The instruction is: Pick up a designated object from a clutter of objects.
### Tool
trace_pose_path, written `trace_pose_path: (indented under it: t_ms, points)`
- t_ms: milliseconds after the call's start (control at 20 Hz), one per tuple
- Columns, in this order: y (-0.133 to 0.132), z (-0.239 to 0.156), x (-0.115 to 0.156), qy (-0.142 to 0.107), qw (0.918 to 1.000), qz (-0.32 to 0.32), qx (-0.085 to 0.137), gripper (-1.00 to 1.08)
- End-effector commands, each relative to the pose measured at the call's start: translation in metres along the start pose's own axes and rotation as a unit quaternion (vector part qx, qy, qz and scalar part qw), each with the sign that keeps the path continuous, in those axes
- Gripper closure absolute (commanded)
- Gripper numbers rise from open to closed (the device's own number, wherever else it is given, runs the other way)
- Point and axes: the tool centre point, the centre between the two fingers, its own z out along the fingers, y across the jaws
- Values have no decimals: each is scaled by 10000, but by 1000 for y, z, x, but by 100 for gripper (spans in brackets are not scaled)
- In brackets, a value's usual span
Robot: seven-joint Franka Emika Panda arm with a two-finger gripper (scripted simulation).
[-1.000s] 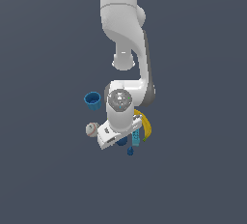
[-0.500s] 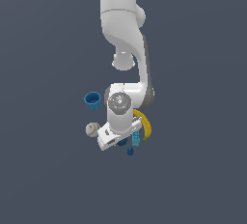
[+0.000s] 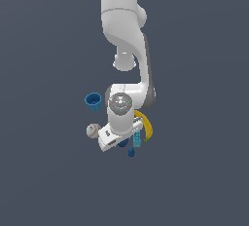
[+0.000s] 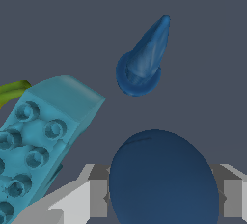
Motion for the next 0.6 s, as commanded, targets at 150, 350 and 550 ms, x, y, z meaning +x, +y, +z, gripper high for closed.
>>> trace_pose_path:
  t_ms: [150, 350, 550]
  points:
    - [2, -13, -6, 6, 10000, 1, -4, 108]
    - [4, -31, -14, 6, 10000, 1, -4, 108]
    - [8, -57, -27, 6, 10000, 1, -4, 108]
